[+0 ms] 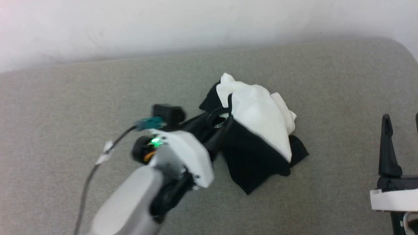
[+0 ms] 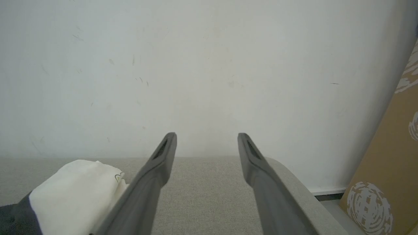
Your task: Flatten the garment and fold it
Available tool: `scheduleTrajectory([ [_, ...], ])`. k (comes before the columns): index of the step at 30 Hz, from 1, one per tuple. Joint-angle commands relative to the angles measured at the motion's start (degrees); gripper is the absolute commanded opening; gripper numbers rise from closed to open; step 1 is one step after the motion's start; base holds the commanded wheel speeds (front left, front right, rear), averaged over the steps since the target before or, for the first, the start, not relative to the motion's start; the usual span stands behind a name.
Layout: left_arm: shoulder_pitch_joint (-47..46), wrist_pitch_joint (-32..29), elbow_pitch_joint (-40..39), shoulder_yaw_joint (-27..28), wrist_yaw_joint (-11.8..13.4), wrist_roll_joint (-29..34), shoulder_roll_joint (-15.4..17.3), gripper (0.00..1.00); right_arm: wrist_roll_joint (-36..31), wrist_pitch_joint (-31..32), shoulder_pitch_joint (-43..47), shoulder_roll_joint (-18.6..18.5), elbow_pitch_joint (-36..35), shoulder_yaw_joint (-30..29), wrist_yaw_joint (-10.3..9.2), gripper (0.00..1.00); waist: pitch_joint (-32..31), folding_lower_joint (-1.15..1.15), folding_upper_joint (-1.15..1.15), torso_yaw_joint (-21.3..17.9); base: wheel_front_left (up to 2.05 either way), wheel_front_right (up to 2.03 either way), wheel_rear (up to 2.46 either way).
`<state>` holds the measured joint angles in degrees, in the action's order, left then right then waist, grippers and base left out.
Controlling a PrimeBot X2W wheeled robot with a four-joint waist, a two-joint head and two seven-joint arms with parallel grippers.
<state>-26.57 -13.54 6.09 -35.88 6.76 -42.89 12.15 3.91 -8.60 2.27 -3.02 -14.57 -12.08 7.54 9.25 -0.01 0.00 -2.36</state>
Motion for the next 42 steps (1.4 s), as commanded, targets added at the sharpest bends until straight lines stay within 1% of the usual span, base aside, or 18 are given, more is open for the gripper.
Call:
scheduleTrajectory([
  [1,3.28,0.10,-4.40,1.83,1.44,-0.70,2.77,1.00,-0.16,0.30,1.10,0.14,0.01,-0.08,-0.05,1.00,-3.38,0.01,0.00,2.07,0.00,0.00,0.00],
  [3,6.50,0.24,-9.65,3.93,3.20,-1.47,5.19,1.00,-0.08,0.57,1.80,0.14,-0.07,-0.03,-0.05,1.00,-4.49,0.01,0.00,2.54,0.00,0.00,0.00],
  [5,10.16,1.87,-14.86,6.66,5.69,-1.25,7.54,1.00,-0.01,0.79,2.51,0.14,-0.17,0.25,-0.05,1.00,-5.38,0.01,0.00,2.75,0.00,0.00,0.00],
  [7,14.02,5.20,-19.62,9.14,7.62,0.38,9.94,1.00,0.07,0.92,3.14,0.14,-0.37,0.51,-0.05,1.00,-5.86,0.01,0.00,2.83,0.00,0.00,0.00],
  [8,16.20,7.47,-21.53,10.59,8.64,0.97,10.53,1.00,0.11,0.90,3.47,0.14,-0.45,0.57,-0.05,1.00,-6.13,0.01,0.00,2.92,0.00,0.00,0.00],
  [9,18.30,9.93,-23.24,11.57,8.98,1.91,11.30,1.00,0.14,0.88,3.88,0.14,-0.55,0.62,-0.05,1.00,-6.35,0.01,0.00,3.04,0.00,0.00,0.00],
  [10,20.30,12.61,-24.76,12.12,8.63,2.99,12.12,1.00,0.11,0.91,4.31,0.14,-0.69,0.71,-0.05,1.00,-6.49,0.01,0.00,3.17,0.00,0.00,0.00],
  [13,26.85,19.93,-26.36,13.98,9.17,5.92,13.78,1.00,0.00,1.14,5.53,0.14,-1.21,1.08,-0.05,1.00,-6.79,0.01,0.00,3.42,0.00,0.00,0.00],
  [14,28.78,22.19,-26.42,14.41,9.46,6.95,14.14,1.00,0.02,1.19,5.90,0.14,-1.33,1.21,-0.05,1.00,-6.83,0.01,0.00,3.47,0.00,0.00,0.00],
  [15,28.78,22.19,-26.42,14.41,9.46,6.95,14.14,1.00,0.02,1.19,5.90,0.14,-1.33,1.21,-0.05,1.00,-6.83,0.01,0.00,3.47,0.00,0.00,0.00],
  [18,34.13,26.60,-25.57,15.51,10.91,10.14,14.56,1.00,0.30,1.12,7.02,0.14,-1.26,1.67,-0.05,1.00,-7.00,0.01,0.00,3.54,0.00,0.00,0.00],
  [21,38.19,28.10,-24.76,16.90,11.98,11.00,12.04,1.00,0.87,1.14,8.26,0.14,-0.72,2.09,-0.05,1.00,-7.28,0.01,0.00,3.76,0.00,0.00,0.00],
  [25,40.81,28.47,-23.88,17.88,10.77,11.63,9.24,1.00,1.33,1.09,9.69,0.14,-0.26,2.43,-0.05,1.00,-7.50,0.01,0.00,4.28,0.00,0.00,0.00],
  [29,39.86,28.51,-24.21,19.61,9.00,13.06,8.11,1.00,-0.37,2.58,7.81,0.14,-1.47,2.80,-0.05,1.00,-6.22,0.01,0.00,4.75,0.00,0.00,0.00],
  [32,38.51,28.52,-24.40,20.91,7.91,14.23,7.81,1.00,-1.99,5.93,4.23,0.14,-2.36,4.59,-0.05,1.00,-4.47,0.01,0.00,4.89,0.00,0.00,0.00],
  [35,37.10,28.53,-24.34,21.54,7.00,15.48,7.48,1.00,-2.23,11.95,0.25,-0.07,-1.70,6.19,-0.05,1.00,-2.18,0.01,0.00,5.23,0.00,0.00,0.00],
  [38,35.67,28.53,-24.13,21.78,6.23,16.30,6.43,1.00,0.03,21.11,-2.48,-0.53,0.73,5.61,-0.05,1.00,-0.08,0.01,0.00,6.08,0.00,0.00,0.00],
  [42,34.18,28.53,-23.39,21.25,5.04,17.14,4.96,1.00,2.89,33.27,-4.21,-3.36,3.51,5.39,-0.05,1.00,2.65,0.01,0.00,7.80,0.00,0.00,0.00],
])
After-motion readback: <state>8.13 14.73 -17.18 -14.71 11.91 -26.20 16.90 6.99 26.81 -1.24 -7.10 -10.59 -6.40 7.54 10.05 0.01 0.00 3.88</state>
